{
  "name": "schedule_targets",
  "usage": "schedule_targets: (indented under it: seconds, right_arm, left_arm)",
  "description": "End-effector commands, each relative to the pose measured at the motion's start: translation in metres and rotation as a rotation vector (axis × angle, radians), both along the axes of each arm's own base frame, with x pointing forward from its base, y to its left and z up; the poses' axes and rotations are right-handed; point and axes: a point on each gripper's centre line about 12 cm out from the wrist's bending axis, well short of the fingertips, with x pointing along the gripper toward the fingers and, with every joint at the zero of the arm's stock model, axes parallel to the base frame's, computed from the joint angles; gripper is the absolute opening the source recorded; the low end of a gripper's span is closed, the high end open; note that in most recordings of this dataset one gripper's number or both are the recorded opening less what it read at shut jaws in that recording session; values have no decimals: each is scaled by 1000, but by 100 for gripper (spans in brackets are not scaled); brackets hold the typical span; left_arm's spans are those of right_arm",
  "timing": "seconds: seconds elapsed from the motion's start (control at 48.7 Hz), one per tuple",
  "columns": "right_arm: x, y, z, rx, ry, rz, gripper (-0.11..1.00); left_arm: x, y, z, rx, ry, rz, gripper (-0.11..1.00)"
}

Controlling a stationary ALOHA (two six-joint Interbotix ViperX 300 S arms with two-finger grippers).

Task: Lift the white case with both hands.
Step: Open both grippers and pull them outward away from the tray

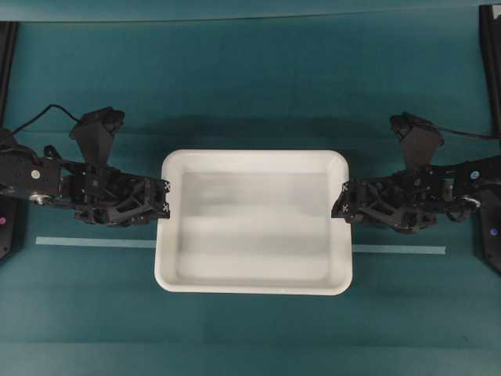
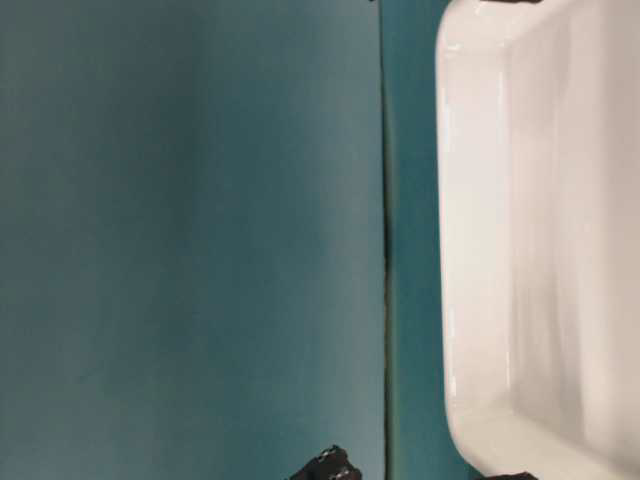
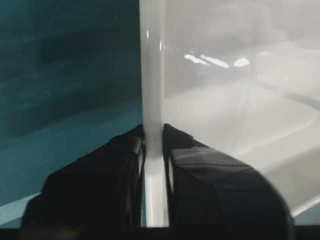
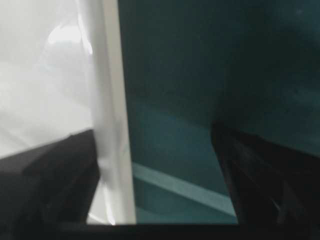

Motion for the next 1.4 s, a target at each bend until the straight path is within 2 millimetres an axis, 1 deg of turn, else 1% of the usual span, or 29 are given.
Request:
schedule_targets:
  seconds: [0.0, 0.062, 0.103, 0.185, 0.246, 0.288, 0.39, 0.534, 0.637, 0.76, 0.842, 0.986, 1.191, 1.376]
  right_arm:
    - [4, 0, -3, -4, 5, 7, 90]
    - [5, 0, -2, -5, 1, 7, 90]
    - [5, 0, -1, -5, -4, 7, 90]
    - [5, 0, 0, -5, -6, 7, 90]
    - [7, 0, 1, -6, -12, 7, 90]
    - [8, 0, 2, -6, -16, 7, 90]
    - [10, 0, 10, -7, -38, 8, 90]
    - [8, 1, 25, -10, -75, 18, 90]
    - [7, 0, 43, -24, -126, 33, 90]
    - [9, -1, 71, -50, -194, 65, 90]
    - [9, -1, 93, -94, -237, 120, 90]
    - [6, -1, 121, -179, -299, 202, 90]
    - [0, -4, 147, -310, -382, 297, 90]
    - [-7, -3, 163, -429, -432, 384, 90]
  left_arm:
    - [2, -4, -6, 2, 8, -18, 27]
    - [4, -5, -4, 3, -4, -22, 45]
    - [5, -6, -1, 3, -14, -25, 60]
    - [8, -6, 3, 4, -29, -28, 82]
    - [11, -7, 8, 6, -46, -33, 95]
    - [12, -8, 11, 8, -58, -37, 98]
    - [13, -8, 21, 18, -91, -49, 95]
    - [8, -8, 38, 47, -138, -84, 96]
    - [-1, -8, 52, 72, -159, -115, 96]
    - [-9, -11, 67, 109, -192, -168, 96]
    - [-12, -13, 77, 141, -224, -208, 96]
    - [-15, -13, 93, 205, -282, -271, 96]
    - [-20, -13, 112, 305, -344, -362, 96]
    - [-26, -12, 126, 380, -389, -419, 96]
